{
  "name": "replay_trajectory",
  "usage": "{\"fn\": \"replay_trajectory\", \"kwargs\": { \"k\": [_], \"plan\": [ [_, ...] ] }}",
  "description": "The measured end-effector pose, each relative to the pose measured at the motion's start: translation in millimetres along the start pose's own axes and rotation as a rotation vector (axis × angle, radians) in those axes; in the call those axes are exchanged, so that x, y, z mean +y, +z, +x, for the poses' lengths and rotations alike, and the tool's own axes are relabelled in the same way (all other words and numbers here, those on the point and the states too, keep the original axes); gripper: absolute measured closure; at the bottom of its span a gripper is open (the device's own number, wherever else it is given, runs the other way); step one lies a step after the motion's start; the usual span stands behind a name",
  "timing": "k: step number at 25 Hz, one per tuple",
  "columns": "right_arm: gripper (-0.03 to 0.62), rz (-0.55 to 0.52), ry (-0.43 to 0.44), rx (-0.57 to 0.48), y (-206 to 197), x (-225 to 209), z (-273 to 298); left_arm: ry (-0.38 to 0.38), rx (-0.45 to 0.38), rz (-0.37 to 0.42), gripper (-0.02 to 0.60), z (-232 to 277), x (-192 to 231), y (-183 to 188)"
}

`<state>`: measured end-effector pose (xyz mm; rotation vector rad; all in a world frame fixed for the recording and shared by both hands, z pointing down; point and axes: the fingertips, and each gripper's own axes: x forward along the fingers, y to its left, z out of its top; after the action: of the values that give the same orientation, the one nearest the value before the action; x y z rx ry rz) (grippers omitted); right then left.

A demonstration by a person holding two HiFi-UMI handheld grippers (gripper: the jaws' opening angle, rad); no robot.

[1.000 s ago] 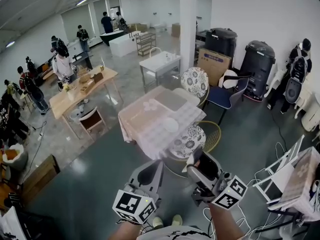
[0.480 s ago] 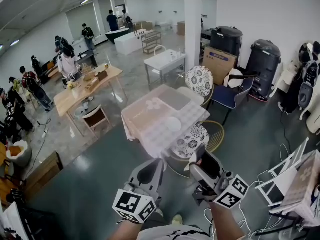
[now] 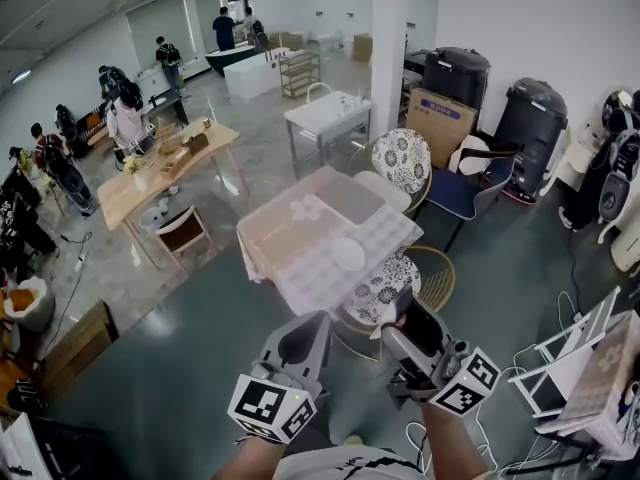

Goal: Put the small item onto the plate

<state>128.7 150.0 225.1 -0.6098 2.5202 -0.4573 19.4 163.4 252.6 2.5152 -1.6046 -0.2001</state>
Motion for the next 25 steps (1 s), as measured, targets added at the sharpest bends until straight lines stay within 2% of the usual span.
{"fn": "replay_trajectory", "kwargs": {
  "k": [11, 20, 25],
  "plan": [
    [0.322, -0.018, -0.097, 0.023, -36, -92, 111, -0.103, 0.009, -0.01, 0.575, 95, 117, -1],
    [0.321, 0.0, -0.203, 0.054, -72, -161, 158, -0.187, 0.053, -0.021, 0.575, 159, 177, -31],
    [0.321, 0.013, -0.234, 0.072, -82, -200, 174, -0.188, 0.094, -0.039, 0.575, 196, 200, -52]
  ]
}}
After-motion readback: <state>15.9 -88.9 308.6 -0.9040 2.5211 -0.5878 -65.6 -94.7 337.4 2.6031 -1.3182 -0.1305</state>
